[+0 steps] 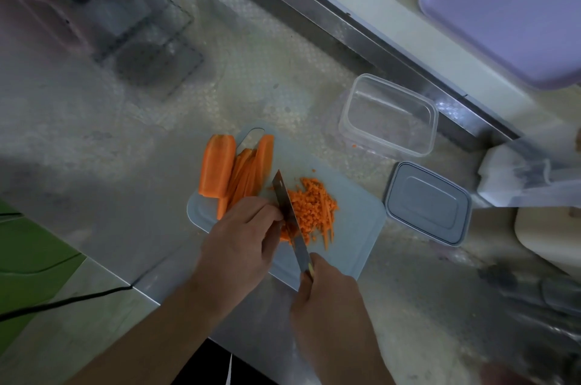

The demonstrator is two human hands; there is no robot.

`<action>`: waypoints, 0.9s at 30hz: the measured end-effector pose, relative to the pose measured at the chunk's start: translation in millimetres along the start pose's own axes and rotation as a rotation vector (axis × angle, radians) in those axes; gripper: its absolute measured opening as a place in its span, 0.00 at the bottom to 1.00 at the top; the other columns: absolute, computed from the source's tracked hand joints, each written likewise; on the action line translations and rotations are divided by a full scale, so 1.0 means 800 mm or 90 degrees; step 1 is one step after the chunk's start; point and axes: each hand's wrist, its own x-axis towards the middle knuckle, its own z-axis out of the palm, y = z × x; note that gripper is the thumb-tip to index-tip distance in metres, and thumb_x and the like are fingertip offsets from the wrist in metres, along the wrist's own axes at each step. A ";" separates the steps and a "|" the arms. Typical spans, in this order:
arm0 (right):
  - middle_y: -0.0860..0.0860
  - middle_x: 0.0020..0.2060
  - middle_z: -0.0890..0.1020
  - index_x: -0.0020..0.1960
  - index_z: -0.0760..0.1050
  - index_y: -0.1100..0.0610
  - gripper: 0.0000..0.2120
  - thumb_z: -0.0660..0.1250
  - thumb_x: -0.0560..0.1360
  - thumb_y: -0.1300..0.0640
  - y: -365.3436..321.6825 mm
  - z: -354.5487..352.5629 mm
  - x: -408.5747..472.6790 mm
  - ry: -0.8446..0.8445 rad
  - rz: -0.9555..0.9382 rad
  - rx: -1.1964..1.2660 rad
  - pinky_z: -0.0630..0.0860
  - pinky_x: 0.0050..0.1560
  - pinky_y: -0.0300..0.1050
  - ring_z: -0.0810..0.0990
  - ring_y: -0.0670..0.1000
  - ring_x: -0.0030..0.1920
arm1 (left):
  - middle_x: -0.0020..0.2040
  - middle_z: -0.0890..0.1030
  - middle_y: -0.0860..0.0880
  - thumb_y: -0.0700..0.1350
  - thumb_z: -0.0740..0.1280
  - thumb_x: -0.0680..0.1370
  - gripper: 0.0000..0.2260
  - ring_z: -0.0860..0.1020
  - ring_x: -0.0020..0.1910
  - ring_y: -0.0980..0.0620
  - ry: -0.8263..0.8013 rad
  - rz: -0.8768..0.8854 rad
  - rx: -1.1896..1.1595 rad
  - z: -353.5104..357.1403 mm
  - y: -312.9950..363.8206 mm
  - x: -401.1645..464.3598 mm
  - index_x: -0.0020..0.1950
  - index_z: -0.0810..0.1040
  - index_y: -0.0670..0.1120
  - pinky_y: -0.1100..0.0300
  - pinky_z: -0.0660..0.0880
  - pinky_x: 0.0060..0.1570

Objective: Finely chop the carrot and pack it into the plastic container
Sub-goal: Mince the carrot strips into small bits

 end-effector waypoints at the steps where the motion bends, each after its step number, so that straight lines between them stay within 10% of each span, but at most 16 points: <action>1: 0.46 0.38 0.78 0.49 0.69 0.46 0.06 0.56 0.83 0.52 0.000 0.003 0.000 0.005 0.001 0.016 0.78 0.41 0.42 0.80 0.47 0.40 | 0.49 0.81 0.51 0.39 0.74 0.77 0.02 0.79 0.49 0.52 -0.002 0.000 -0.004 0.000 0.000 0.000 0.49 0.83 0.44 0.62 0.75 0.50; 27: 0.49 0.32 0.77 0.47 0.71 0.46 0.06 0.59 0.83 0.53 0.001 0.001 -0.010 0.031 -0.003 0.069 0.73 0.36 0.40 0.77 0.48 0.34 | 0.50 0.81 0.51 0.38 0.74 0.77 0.03 0.79 0.52 0.51 -0.001 0.011 -0.001 -0.008 -0.007 -0.001 0.50 0.84 0.44 0.65 0.72 0.54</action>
